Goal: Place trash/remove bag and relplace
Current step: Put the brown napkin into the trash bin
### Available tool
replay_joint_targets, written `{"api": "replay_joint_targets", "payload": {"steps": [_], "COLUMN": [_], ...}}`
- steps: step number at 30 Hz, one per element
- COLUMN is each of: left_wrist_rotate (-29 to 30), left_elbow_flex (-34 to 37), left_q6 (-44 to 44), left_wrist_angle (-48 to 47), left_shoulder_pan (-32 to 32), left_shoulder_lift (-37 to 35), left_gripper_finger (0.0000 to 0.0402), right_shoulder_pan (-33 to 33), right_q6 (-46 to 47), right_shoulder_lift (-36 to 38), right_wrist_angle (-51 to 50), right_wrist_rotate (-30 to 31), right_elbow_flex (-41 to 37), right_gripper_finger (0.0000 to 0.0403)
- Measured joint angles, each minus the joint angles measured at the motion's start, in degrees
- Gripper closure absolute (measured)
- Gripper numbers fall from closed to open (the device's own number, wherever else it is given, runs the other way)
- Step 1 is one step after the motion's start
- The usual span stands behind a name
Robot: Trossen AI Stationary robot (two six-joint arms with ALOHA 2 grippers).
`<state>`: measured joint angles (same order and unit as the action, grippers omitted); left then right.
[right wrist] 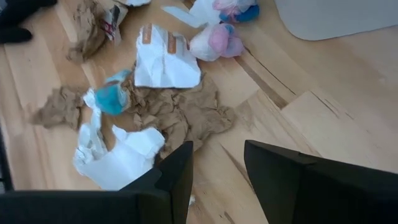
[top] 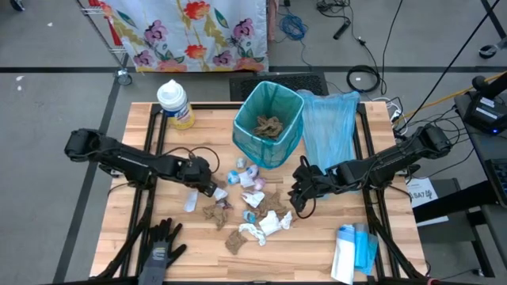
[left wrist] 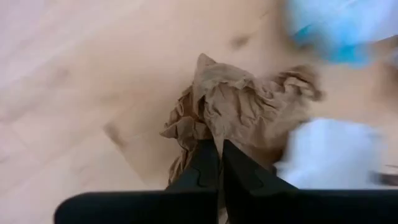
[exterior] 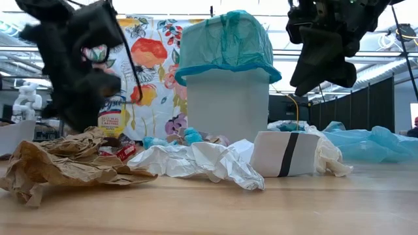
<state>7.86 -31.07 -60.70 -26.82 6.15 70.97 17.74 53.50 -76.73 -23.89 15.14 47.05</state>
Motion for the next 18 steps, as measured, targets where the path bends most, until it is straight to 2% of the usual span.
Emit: {"api": "replay_joint_targets", "payload": {"steps": [4,10,13,18], "left_wrist_rotate": [1.8,7.1,9.1,11.4], "left_elbow_flex": [-3.5,-11.7,-16.9,-27.8], "left_q6": [1.1,3.0,5.9,15.2], "left_wrist_angle": [-7.6,-17.9,-20.9,-23.0], "left_shoulder_pan": [0.0,-0.1,-1.2,-5.6], "left_shoulder_lift": [-5.2,-12.7,-15.1,-15.9], "left_gripper_finger": [0.0398,0.0400,0.0400,0.0401], "right_shoulder_pan": [1.0,3.8,4.9,5.3], "right_q6": [-0.4,3.1,4.4,6.0], "right_shoulder_lift": [0.0,0.0,0.0,0.0], "right_wrist_angle": [0.5,8.7,12.9,14.3], "right_wrist_rotate": [0.0,0.0,0.0,0.0], "right_elbow_flex": [-2.6,-8.3,-10.9,-13.2], "right_gripper_finger": [0.0268,0.0268,0.0268,0.0268]}}
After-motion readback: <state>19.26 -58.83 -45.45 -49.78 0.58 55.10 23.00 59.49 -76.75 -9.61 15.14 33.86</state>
